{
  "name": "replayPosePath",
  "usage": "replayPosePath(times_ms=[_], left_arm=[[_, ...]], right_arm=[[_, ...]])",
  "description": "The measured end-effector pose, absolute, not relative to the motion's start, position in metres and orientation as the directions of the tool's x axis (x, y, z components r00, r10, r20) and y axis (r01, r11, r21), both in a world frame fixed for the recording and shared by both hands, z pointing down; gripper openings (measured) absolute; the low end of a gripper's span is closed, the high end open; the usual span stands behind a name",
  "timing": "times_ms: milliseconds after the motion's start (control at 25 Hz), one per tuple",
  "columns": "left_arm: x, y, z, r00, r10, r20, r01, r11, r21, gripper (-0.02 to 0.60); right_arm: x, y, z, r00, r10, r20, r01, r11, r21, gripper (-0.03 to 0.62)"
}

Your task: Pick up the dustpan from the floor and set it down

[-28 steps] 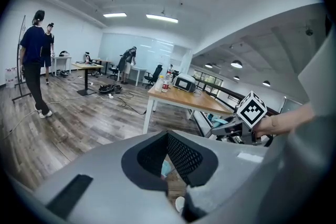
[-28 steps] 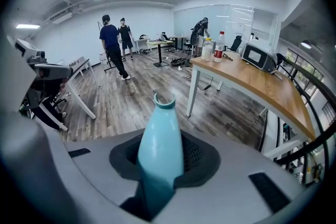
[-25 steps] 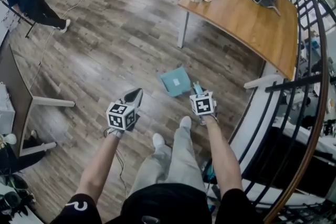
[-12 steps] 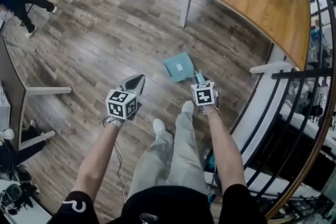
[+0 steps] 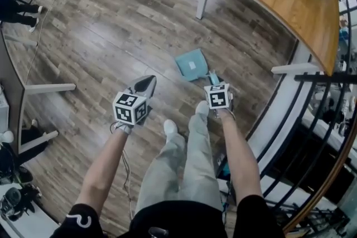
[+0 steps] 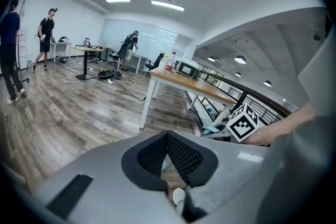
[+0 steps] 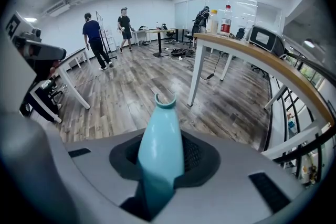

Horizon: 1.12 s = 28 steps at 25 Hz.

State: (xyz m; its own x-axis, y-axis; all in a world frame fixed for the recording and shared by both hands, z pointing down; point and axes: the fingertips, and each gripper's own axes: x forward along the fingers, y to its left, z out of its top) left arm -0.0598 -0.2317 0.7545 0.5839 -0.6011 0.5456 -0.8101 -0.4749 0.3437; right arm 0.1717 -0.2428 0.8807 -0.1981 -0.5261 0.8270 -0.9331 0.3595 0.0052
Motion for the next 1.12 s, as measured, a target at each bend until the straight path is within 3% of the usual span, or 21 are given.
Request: replayPosePath(times_ms=[840,1120], left_arm=[[-0.062,-0.214,0.789,0.573,-0.592,0.566,-0.818,-0.444,0.365,-0.003],[-0.057,-0.214,0.783,0.576,-0.587,0.569,-0.816,-0.456,0.355,-0.003]], right_arm=[[0.146,-0.220,0.920,-0.200,-0.477,0.856,-0.927,0.376,-0.007,0.095],[0.141,-0.215,0.918,-0.255,-0.456,0.853,-0.918,0.392,-0.065,0.191]])
